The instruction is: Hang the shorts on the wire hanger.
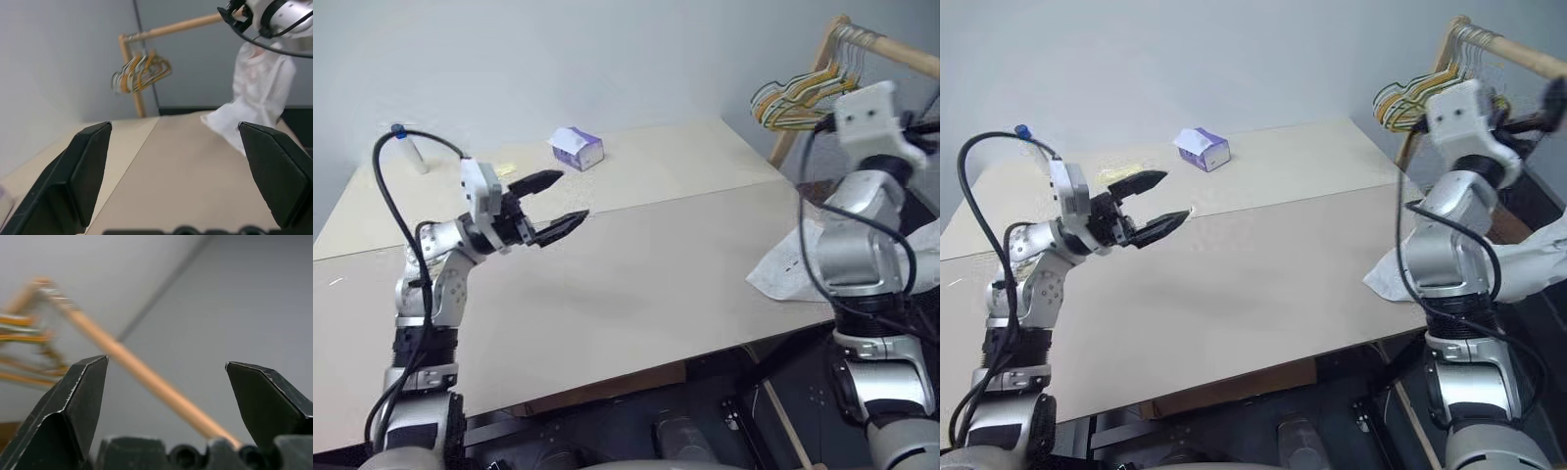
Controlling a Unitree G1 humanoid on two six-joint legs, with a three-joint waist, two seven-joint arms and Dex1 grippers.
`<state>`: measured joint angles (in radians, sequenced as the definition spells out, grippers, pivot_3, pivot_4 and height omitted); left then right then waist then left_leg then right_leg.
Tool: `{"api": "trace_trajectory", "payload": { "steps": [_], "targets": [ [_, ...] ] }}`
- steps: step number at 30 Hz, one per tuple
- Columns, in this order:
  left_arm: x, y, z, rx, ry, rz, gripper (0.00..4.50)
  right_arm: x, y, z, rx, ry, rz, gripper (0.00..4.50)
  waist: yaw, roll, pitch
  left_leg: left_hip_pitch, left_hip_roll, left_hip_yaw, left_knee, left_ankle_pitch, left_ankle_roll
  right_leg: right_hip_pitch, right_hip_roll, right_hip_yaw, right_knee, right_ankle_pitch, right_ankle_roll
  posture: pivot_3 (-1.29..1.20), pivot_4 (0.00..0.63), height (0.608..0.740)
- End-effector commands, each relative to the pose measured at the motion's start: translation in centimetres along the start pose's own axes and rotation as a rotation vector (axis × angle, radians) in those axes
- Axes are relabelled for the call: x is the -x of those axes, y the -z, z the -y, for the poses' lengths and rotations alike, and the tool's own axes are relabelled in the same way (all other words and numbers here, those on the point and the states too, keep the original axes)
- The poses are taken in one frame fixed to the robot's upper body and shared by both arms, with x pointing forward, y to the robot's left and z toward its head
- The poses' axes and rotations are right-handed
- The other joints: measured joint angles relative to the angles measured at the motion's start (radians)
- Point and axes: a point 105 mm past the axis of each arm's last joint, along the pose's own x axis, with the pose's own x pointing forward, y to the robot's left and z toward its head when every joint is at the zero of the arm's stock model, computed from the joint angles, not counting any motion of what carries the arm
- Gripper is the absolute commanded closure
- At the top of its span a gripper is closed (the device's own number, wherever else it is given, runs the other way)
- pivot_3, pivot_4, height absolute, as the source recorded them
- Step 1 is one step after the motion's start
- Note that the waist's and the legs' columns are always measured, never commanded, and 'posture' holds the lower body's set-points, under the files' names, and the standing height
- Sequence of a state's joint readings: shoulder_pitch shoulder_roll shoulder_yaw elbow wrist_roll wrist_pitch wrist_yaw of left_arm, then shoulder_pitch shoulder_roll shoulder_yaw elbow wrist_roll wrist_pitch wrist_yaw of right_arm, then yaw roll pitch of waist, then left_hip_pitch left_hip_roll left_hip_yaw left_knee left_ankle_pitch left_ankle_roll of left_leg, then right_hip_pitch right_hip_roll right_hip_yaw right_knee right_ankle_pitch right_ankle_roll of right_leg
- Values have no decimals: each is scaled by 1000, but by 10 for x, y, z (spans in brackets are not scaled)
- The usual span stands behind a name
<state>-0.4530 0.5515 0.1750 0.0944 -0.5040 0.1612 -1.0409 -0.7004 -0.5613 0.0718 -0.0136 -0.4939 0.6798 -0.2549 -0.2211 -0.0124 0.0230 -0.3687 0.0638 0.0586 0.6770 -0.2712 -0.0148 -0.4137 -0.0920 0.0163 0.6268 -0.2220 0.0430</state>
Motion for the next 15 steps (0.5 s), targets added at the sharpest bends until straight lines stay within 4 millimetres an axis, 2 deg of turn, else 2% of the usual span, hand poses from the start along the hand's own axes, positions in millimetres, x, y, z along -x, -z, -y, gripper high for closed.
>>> {"api": "trace_trajectory", "payload": {
  "steps": [1,4,6,10,15],
  "targets": [
    [14,-2,-4,-59,-64,-56,0,11,-15,-27,-108,-235,63,30,16,-1,0,0,0,0,0,0,0,0,0,0,0,0,0,-48,0,740],
    [22,6,-2,-48,-98,-94,0,30,-15,-57,-208,-516,71,30,48,-2,1,0,1,0,0,0,0,0,0,-1,-1,0,0,-24,0,740],
    [28,9,1,-33,-120,-112,0,50,-10,-78,-214,-728,78,30,70,-3,1,0,1,0,0,0,0,0,0,-2,0,0,0,4,0,740],
    [37,17,9,-17,-122,-174,0,74,9,-99,-39,-864,115,30,124,-4,2,-1,1,1,0,0,0,-2,0,-3,-1,0,0,47,0,740],
    [40,18,13,-18,-138,-181,0,97,12,-114,-24,-1018,144,30,178,-4,2,-3,1,3,0,0,0,-5,1,-2,0,1,-2,79,0,740]
  ]
}}
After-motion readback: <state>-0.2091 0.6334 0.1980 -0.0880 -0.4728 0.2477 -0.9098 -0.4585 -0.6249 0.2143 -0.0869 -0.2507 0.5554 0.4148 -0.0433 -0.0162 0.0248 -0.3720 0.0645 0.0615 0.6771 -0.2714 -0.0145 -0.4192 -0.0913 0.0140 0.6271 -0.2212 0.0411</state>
